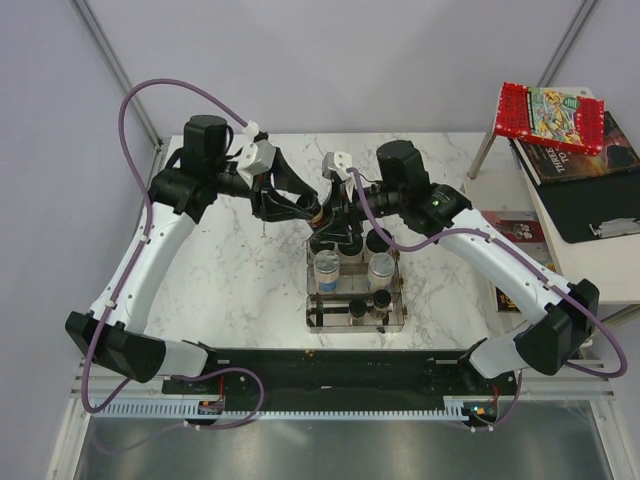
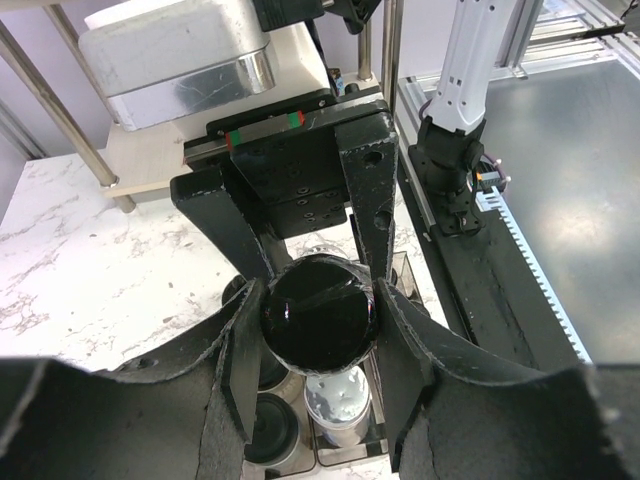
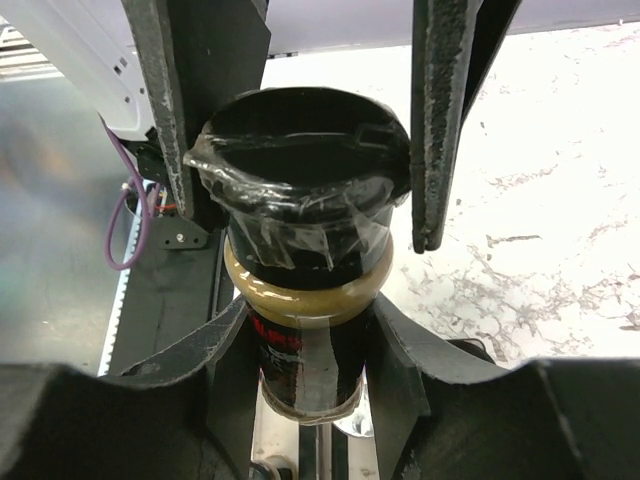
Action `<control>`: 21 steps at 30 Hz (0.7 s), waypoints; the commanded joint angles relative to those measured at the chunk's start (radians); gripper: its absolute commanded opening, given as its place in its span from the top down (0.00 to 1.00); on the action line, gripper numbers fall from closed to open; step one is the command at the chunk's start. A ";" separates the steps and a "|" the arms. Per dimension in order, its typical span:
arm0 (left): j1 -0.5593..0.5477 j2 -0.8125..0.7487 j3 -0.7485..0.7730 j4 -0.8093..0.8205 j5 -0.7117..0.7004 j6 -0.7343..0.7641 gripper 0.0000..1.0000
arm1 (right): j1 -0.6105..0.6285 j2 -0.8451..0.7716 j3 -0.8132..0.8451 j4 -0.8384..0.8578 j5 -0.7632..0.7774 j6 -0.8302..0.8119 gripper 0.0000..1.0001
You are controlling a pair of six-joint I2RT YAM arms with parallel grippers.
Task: Organize the condiment bottles
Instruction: Place the bottle in the storage box.
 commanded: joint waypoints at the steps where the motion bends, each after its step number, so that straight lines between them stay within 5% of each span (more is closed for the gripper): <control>1: 0.001 -0.029 -0.027 -0.061 -0.026 0.022 0.98 | -0.021 -0.056 0.007 0.002 0.069 -0.105 1.00; 10: 0.002 -0.029 -0.050 -0.118 -0.043 0.068 0.95 | -0.021 -0.047 0.016 -0.051 0.108 -0.159 1.00; 12: 0.001 -0.029 -0.053 -0.120 -0.041 0.068 0.62 | -0.019 -0.042 0.017 -0.056 0.106 -0.162 1.00; 16: 0.002 -0.025 -0.048 -0.121 -0.038 0.057 0.24 | -0.018 -0.033 0.019 -0.061 0.109 -0.163 1.00; 17: 0.002 -0.022 -0.041 -0.120 -0.041 0.054 0.07 | -0.018 -0.032 0.019 -0.062 0.112 -0.165 1.00; 21: 0.002 -0.008 -0.025 -0.121 -0.047 0.023 0.01 | -0.007 -0.030 0.019 -0.071 0.126 -0.177 1.00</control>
